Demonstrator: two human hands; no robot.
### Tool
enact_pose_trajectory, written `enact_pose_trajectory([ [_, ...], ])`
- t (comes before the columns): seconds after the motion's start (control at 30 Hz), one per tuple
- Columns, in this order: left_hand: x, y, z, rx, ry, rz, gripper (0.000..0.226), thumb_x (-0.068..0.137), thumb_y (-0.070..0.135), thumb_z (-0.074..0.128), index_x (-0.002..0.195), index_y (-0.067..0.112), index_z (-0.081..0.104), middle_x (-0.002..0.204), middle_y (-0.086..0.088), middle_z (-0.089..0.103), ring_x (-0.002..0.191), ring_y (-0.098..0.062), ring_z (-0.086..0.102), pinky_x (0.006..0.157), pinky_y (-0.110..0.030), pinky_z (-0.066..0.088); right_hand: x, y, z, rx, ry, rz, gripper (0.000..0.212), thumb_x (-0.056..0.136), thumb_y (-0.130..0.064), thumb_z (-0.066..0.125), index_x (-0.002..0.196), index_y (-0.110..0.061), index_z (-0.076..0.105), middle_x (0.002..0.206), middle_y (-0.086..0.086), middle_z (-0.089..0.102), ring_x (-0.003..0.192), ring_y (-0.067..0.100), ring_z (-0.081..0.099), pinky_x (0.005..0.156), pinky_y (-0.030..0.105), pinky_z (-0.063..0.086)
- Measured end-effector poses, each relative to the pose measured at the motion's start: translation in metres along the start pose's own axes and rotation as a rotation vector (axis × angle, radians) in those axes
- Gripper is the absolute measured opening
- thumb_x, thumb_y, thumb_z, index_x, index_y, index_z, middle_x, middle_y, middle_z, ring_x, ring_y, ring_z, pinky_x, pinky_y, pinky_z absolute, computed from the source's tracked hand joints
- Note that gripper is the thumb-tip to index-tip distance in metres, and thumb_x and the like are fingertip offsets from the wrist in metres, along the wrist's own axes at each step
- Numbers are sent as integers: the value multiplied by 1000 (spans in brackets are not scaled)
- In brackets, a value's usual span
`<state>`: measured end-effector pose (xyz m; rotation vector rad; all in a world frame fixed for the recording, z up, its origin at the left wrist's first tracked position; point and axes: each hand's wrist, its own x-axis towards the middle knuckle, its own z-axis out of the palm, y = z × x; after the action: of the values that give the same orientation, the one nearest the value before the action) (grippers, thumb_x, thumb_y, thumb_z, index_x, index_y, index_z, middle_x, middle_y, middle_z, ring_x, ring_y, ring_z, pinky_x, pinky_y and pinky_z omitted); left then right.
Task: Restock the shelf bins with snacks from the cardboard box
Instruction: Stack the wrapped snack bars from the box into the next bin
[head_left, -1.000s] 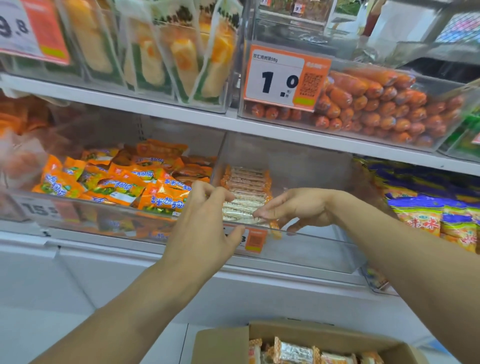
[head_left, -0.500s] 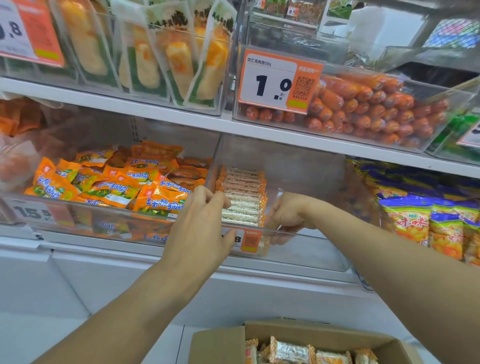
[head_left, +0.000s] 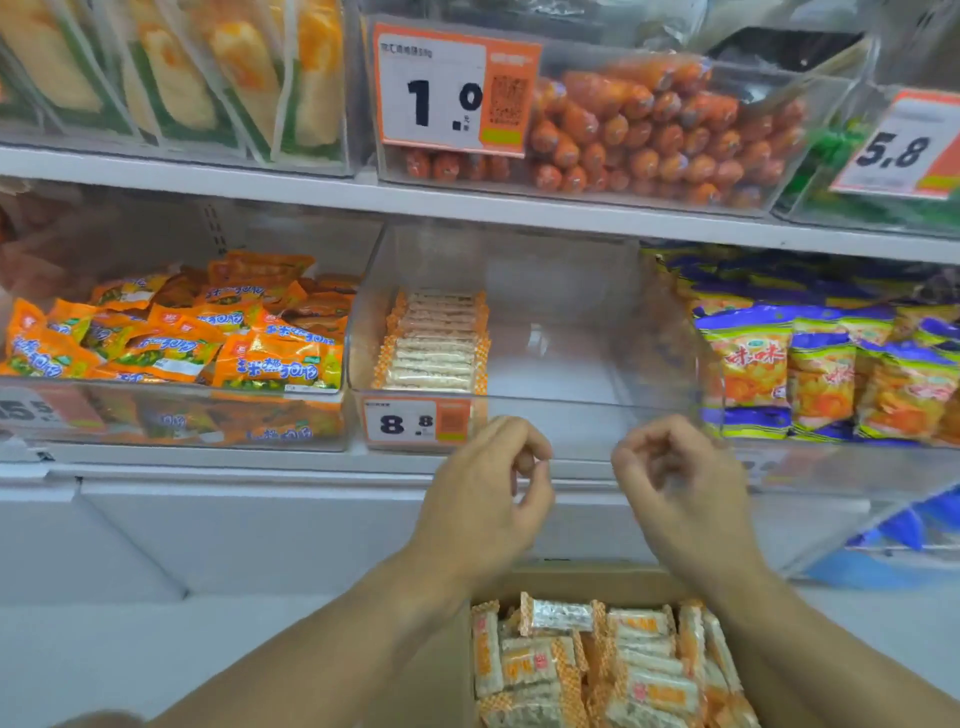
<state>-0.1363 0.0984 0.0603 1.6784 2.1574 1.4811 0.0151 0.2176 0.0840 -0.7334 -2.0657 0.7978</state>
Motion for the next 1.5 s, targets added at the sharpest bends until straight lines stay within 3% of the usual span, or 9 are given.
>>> enact_pose_trajectory([
  [0.17,-75,-25,106,62,-636,-396,14,91,23,58,105,25,57,96,6,63,85,-14,60,82,-38,53,-102,123,-1,-349,-697,450,17,84,-22,70,88,-35,61,78,-11,67,71,5,61,78,40,54],
  [0.27,-135,-23,149,97,-830,-483,30,92,22,60,121,17,55,113,-3,60,103,-21,58,87,-31,47,-154,155,-10,-535,-1160,503,37,88,-34,69,123,-23,61,119,1,64,105,18,61,85,28,48],
  [0.37,-191,-10,179,9,-953,-571,38,91,19,62,126,14,49,110,-4,55,99,-20,55,79,-29,41,-200,167,-24,-602,-1380,548,60,89,-37,70,141,-18,48,140,8,51,127,26,52,97,30,43],
  [0.7,-233,-29,198,423,-1166,-451,29,91,7,57,120,8,57,129,-13,54,122,-31,50,100,-39,44,-236,188,-30,-520,-1283,664,37,100,-18,48,135,-18,57,140,7,58,127,26,55,106,36,45],
  [0.83,-239,-41,197,378,-1159,-453,20,87,22,71,102,10,67,113,-8,62,107,-27,59,89,-38,51,-238,200,-33,-538,-1167,663,23,98,-17,53,117,-24,62,131,3,61,114,23,60,93,32,50],
  [0.93,-240,-48,195,381,-1053,-415,28,87,35,71,108,17,68,122,-7,51,120,-26,45,102,-36,41,-236,206,-32,-560,-1050,641,30,96,-20,60,125,-21,56,130,1,48,114,25,57,84,26,41],
  [1.2,-241,-45,187,391,-1164,-398,34,88,22,72,120,11,68,122,-7,62,114,-25,59,97,-35,49,-236,213,-19,-633,-1199,696,35,90,-32,72,113,-11,56,108,7,65,93,23,64,74,33,51],
  [1.3,-238,-37,185,442,-1161,-386,24,88,20,72,109,9,67,116,-9,60,106,-27,59,88,-37,50,-241,212,-11,-640,-1220,687,58,88,-39,75,135,-14,50,129,8,58,110,26,63,89,37,54],
  [1.5,-235,-32,182,298,-1141,-571,42,93,23,68,131,13,54,137,-7,58,122,-26,57,99,-36,47,-231,204,-5,-616,-1302,668,44,97,-27,59,138,-15,52,134,9,50,122,28,54,95,38,50],
])
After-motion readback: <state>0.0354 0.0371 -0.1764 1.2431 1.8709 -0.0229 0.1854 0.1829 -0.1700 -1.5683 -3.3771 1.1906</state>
